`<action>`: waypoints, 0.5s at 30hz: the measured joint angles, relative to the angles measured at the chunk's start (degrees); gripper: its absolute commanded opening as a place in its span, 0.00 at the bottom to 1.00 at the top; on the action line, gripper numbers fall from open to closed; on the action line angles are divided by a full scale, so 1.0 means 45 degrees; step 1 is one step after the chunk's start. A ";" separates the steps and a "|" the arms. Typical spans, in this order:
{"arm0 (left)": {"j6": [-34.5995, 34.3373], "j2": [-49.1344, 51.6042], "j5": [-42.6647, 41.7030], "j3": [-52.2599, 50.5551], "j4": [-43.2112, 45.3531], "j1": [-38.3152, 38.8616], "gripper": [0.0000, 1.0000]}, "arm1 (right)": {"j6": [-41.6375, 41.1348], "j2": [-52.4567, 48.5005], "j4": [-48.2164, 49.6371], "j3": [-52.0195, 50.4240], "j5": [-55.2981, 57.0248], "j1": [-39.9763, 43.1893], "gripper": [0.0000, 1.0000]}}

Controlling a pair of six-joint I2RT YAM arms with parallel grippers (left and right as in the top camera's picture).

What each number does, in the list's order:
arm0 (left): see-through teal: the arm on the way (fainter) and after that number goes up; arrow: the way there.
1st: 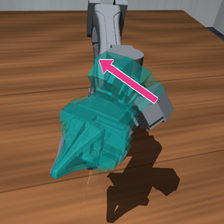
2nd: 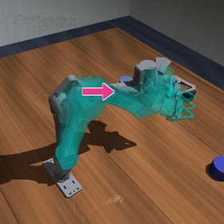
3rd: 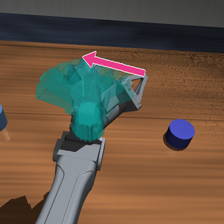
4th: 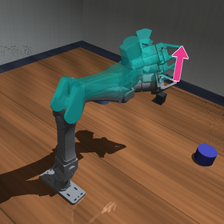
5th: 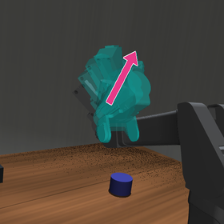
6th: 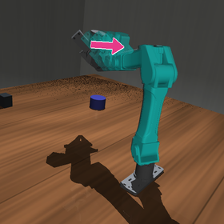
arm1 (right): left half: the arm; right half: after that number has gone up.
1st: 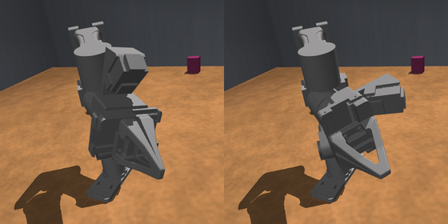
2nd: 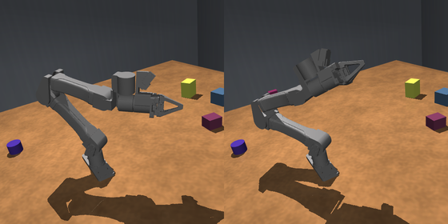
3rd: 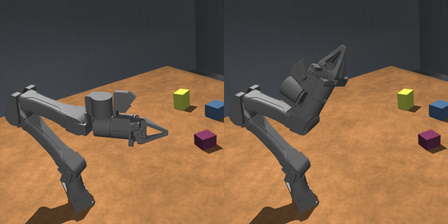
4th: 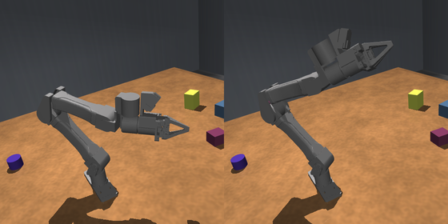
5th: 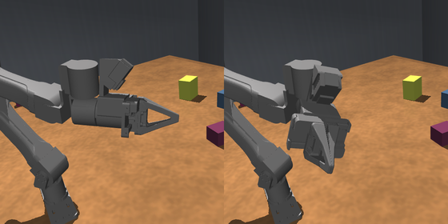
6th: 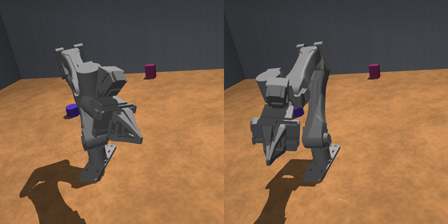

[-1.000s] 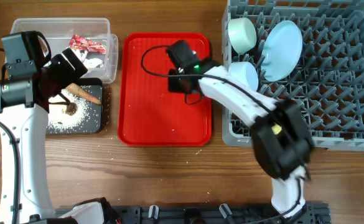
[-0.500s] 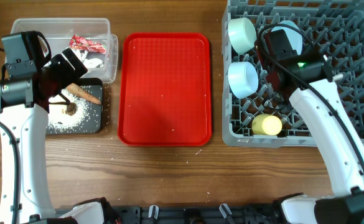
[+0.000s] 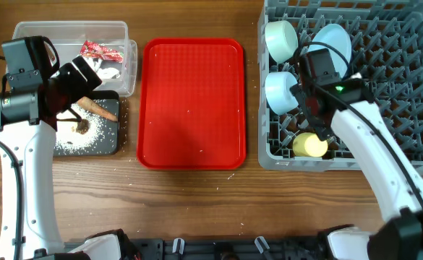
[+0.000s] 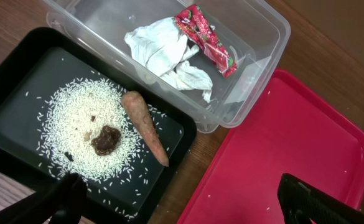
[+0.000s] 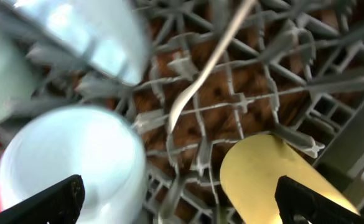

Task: Sort waste into correct bins and load items into the dishwasher rack

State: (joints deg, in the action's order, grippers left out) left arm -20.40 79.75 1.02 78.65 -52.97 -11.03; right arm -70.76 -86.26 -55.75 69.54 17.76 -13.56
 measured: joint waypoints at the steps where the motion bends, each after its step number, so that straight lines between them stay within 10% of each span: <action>1: 0.0000 0.0000 -0.0005 0.0000 -0.0005 0.0000 1.00 | 0.1127 0.0505 0.0121 -0.0019 -0.0248 -0.0068 1.00; 7: 0.0000 0.0000 -0.0005 0.0000 0.0005 0.0000 1.00 | 0.9340 0.5974 0.0049 -0.0044 -0.4007 -0.1015 1.00; 15: 0.0000 0.0000 -0.0005 0.0000 0.0000 0.0000 1.00 | 1.1200 0.9874 -0.0461 -0.0044 -0.4935 -0.1015 1.00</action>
State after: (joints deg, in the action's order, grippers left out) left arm -20.40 79.75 0.99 78.65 -52.97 -11.03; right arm -20.36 -41.82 -57.82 69.34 -4.45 -18.13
